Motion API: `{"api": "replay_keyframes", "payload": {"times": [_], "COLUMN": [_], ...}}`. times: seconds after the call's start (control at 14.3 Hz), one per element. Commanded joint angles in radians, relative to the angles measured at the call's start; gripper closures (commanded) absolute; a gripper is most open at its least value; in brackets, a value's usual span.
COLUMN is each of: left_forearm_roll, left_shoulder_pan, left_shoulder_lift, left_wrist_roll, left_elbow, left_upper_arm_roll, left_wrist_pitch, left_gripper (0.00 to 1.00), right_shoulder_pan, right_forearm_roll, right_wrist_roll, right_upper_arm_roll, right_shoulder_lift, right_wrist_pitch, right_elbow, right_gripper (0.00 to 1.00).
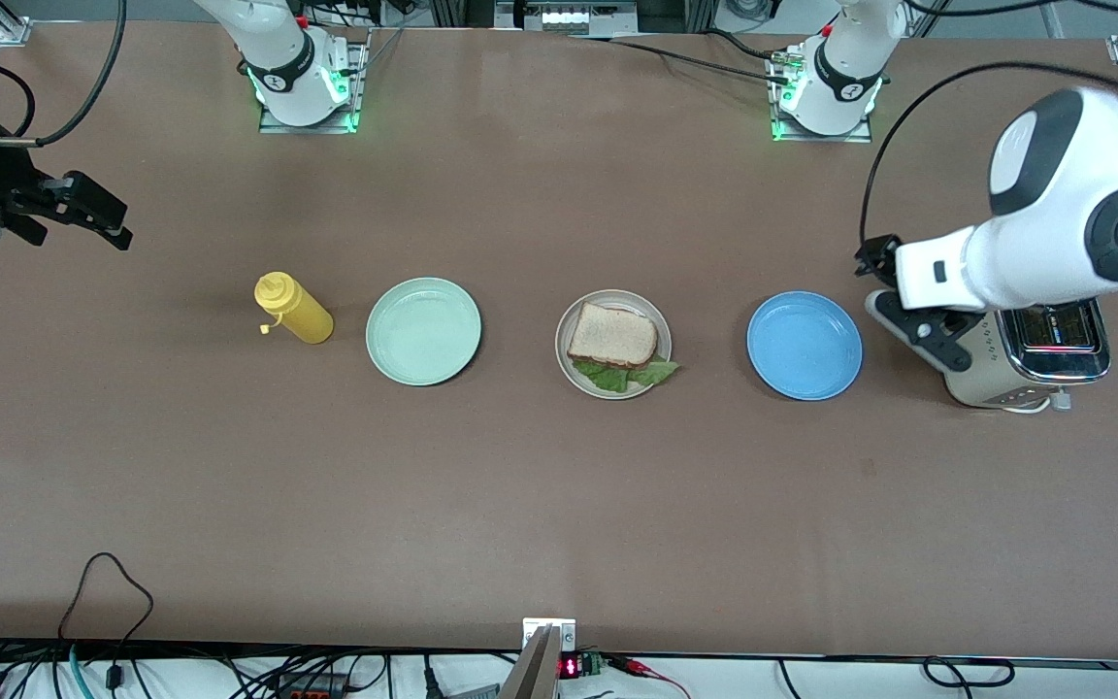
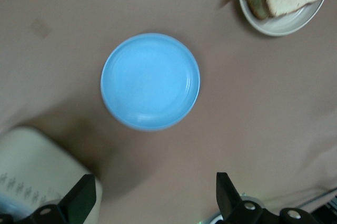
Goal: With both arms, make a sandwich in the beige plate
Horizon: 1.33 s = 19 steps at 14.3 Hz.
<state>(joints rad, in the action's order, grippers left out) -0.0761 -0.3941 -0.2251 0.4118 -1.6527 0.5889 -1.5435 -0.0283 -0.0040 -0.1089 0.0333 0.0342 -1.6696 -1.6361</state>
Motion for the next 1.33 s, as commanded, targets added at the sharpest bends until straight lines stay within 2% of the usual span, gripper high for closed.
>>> {"api": "replay_keyframes", "payload": {"times": [0.0, 0.14, 0.28, 0.42, 0.56, 0.63, 0.77, 0.98, 1.05, 1.19, 1.26], "left_forearm_roll": [-0.043, -0.121, -0.108, -0.059, 0.062, 0.114, 0.133, 0.122, 0.113, 0.018, 0.010], "left_shoulder_pan": [0.003, 0.007, 0.004, 0.023, 0.113, 0.186, 0.297, 0.398, 0.418, 0.474, 0.483], "left_shoulder_lift": [0.001, -0.005, -0.008, 0.021, 0.061, 0.087, 0.151, 0.286, 0.334, 0.366, 0.365], "left_wrist_roll": [-0.025, -0.027, -0.024, -0.033, -0.127, -0.198, -0.275, -0.272, -0.275, -0.278, -0.280], "left_elbow": [0.121, 0.207, 0.251, 0.252, 0.234, 0.205, 0.125, -0.083, -0.143, -0.167, -0.164], "left_upper_arm_roll": [-0.004, 0.006, -0.015, -0.114, -0.292, -0.399, -0.519, -0.598, -0.600, -0.600, -0.598], "left_wrist_pitch": [0.130, 0.184, 0.218, 0.214, 0.177, 0.149, 0.050, -0.134, -0.174, -0.179, -0.175], "left_gripper": [0.00, 0.00, 0.00, 0.00, 0.00, 0.00, 0.00, 0.00, 0.00, 0.00, 0.00], "right_shoulder_pan": [-0.010, -0.010, -0.008, -0.007, -0.007, -0.007, -0.008, -0.008, -0.007, -0.008, -0.008], "right_forearm_roll": [0.015, 0.015, 0.015, 0.015, 0.015, 0.015, 0.015, 0.015, 0.015, 0.015, 0.015], "right_wrist_roll": [-0.002, -0.002, 0.000, -0.002, -0.002, 0.000, 0.000, -0.002, 0.000, -0.002, -0.002], "right_upper_arm_roll": [-0.007, -0.007, -0.009, -0.009, -0.009, -0.010, -0.010, -0.010, -0.010, -0.010, -0.010], "right_shoulder_lift": [0.016, 0.016, 0.018, 0.018, 0.019, 0.019, 0.023, 0.027, 0.027, 0.029, 0.029], "right_wrist_pitch": [-0.004, -0.002, -0.002, -0.004, -0.002, -0.002, -0.001, 0.001, 0.001, 0.001, 0.001], "right_elbow": [-0.010, -0.010, -0.010, -0.008, -0.010, -0.008, -0.007, -0.007, -0.007, -0.007, -0.005], "right_gripper": [0.00, 0.00, 0.00, 0.00, 0.00, 0.00, 0.00, 0.00, 0.00, 0.00, 0.00]}}
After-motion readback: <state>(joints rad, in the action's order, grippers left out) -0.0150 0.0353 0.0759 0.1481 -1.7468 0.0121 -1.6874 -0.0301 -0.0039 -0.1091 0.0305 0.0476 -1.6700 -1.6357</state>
